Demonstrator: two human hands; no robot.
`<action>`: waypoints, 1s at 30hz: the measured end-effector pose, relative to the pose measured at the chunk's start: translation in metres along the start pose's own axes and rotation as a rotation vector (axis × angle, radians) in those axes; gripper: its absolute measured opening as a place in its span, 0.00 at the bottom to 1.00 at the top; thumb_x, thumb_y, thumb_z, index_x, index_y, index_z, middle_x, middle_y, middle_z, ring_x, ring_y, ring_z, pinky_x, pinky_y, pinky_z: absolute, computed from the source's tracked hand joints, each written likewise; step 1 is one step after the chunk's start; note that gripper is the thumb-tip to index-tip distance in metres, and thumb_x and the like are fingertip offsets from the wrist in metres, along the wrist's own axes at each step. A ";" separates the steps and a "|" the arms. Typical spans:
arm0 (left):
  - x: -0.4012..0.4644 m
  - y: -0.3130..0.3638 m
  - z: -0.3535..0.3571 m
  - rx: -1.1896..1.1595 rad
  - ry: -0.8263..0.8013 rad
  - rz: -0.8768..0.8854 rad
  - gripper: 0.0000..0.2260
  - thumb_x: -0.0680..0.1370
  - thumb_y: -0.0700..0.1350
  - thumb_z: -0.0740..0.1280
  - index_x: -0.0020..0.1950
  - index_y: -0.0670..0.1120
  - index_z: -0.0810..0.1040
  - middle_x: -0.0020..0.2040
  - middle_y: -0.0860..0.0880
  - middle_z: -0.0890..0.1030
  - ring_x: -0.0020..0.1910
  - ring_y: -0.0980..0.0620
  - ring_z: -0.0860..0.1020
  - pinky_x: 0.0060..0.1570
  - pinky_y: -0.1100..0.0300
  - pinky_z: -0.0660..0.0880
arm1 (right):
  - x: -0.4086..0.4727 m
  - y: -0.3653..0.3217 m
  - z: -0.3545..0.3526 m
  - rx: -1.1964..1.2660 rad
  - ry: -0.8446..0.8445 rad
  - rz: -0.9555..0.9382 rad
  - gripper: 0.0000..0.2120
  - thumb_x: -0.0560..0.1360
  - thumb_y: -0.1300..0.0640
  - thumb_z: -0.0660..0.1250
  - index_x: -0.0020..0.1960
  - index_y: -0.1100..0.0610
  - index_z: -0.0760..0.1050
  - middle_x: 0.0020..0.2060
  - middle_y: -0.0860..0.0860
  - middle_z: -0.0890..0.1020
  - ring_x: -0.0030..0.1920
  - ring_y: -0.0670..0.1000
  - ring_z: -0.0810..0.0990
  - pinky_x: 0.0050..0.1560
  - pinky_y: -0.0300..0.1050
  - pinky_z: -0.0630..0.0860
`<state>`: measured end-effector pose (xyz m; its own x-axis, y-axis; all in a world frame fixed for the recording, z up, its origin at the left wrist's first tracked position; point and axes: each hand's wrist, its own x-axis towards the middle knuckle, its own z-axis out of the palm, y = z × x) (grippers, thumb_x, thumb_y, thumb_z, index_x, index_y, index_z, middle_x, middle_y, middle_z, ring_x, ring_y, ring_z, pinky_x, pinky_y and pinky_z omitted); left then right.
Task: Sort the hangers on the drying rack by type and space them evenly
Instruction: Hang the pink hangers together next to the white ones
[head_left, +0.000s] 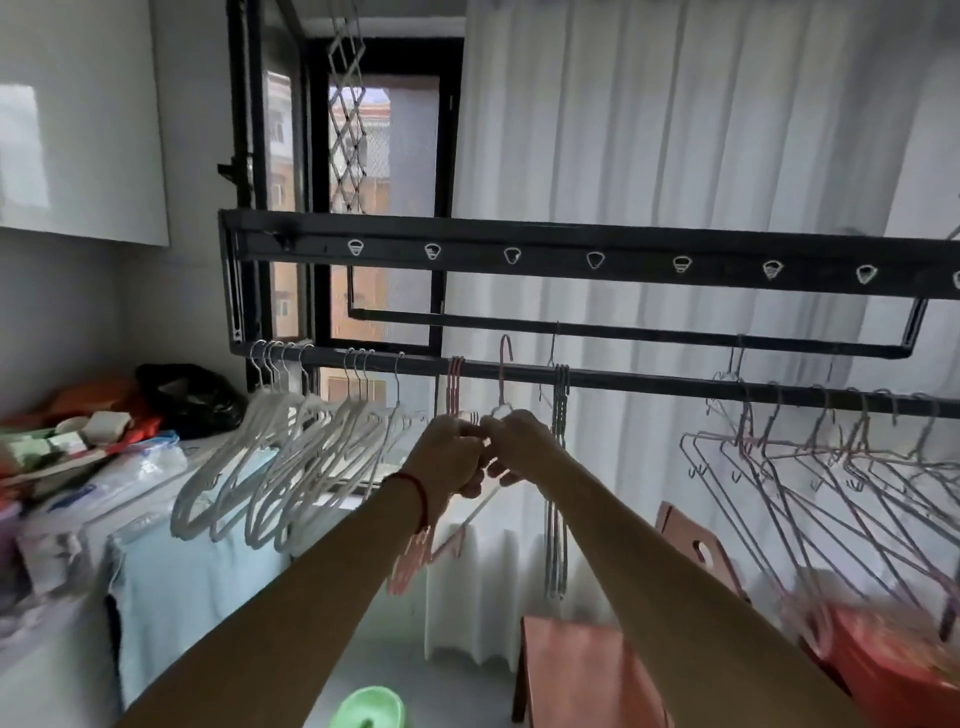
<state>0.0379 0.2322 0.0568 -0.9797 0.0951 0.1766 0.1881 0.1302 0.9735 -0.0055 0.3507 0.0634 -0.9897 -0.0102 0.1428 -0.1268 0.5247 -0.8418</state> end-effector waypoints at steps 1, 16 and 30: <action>0.008 0.004 0.002 0.014 0.019 0.001 0.12 0.76 0.27 0.54 0.46 0.32 0.77 0.30 0.44 0.69 0.21 0.53 0.65 0.22 0.63 0.63 | 0.000 0.005 -0.006 -0.029 -0.038 -0.015 0.14 0.82 0.55 0.61 0.54 0.65 0.78 0.44 0.61 0.83 0.37 0.56 0.83 0.39 0.51 0.82; 0.050 -0.030 0.021 0.638 0.188 -0.059 0.08 0.77 0.37 0.62 0.50 0.35 0.78 0.40 0.38 0.84 0.32 0.43 0.82 0.38 0.49 0.82 | -0.027 0.138 -0.147 -0.615 0.682 -0.295 0.13 0.72 0.58 0.68 0.56 0.57 0.81 0.53 0.55 0.82 0.56 0.56 0.78 0.55 0.49 0.75; 0.026 0.001 0.213 0.961 -0.008 0.567 0.12 0.76 0.49 0.64 0.58 0.50 0.79 0.57 0.50 0.78 0.59 0.50 0.75 0.56 0.54 0.76 | -0.039 0.233 -0.204 -0.600 0.529 0.250 0.21 0.78 0.51 0.62 0.66 0.61 0.67 0.52 0.57 0.81 0.52 0.59 0.82 0.53 0.52 0.80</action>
<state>0.0277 0.4449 0.0317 -0.7354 0.3888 0.5550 0.5867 0.7752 0.2343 0.0167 0.6470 -0.0326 -0.8032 0.4890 0.3402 0.2971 0.8239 -0.4826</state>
